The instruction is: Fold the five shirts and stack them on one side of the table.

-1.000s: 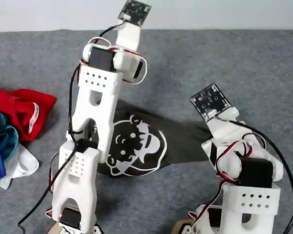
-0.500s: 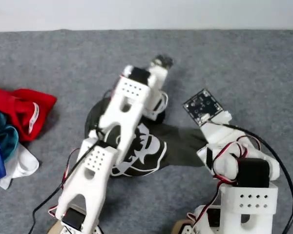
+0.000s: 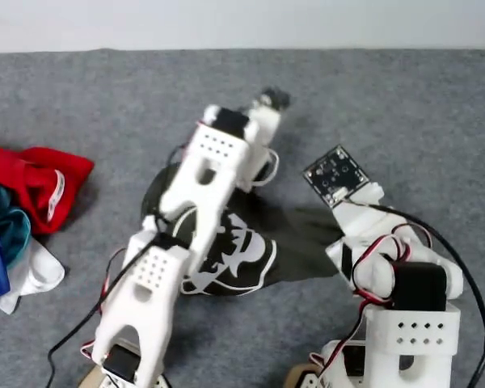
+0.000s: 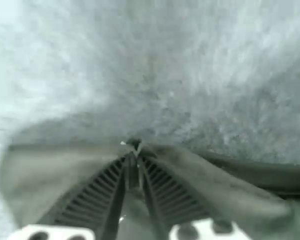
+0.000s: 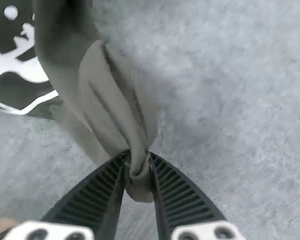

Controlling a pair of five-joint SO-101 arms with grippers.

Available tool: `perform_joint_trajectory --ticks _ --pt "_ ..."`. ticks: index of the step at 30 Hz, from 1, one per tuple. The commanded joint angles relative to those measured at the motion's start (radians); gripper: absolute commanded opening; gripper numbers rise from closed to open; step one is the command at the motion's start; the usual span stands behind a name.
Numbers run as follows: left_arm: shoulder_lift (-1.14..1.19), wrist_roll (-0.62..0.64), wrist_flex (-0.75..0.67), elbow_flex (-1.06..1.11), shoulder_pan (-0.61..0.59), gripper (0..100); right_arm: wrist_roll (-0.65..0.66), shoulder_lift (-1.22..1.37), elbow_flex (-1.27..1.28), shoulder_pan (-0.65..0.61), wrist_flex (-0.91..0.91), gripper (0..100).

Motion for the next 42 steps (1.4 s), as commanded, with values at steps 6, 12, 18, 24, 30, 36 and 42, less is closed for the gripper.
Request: perform_joint_trajectory --ticks 6,12,18,24,30,36,42 --pt "-0.293 -0.008 0.023 -0.171 -0.092 0 0.002 -0.013 -0.037 0.068 -0.271 1.0" --pt "-0.342 -0.009 -0.117 -0.395 -0.164 0 0.005 0.025 -0.109 0.071 -0.536 1.0" --pt "-0.347 -0.015 -0.245 -0.587 -0.190 0 0.008 0.157 -0.308 0.087 -0.742 1.0" --pt "-0.347 -0.074 -0.152 -0.734 -0.184 0 0.009 0.311 -0.574 0.125 -0.734 1.0" --pt "-0.351 -0.072 0.032 -0.719 -0.176 0 0.009 0.371 -0.617 0.122 -0.527 1.0" --pt "-0.390 -0.072 0.029 -0.487 -0.173 0 0.011 0.374 -0.617 0.130 -0.248 1.0" --pt "-0.468 -0.072 0.029 -0.119 -0.143 1 0.094 0.375 -0.514 0.193 -0.111 1.0"
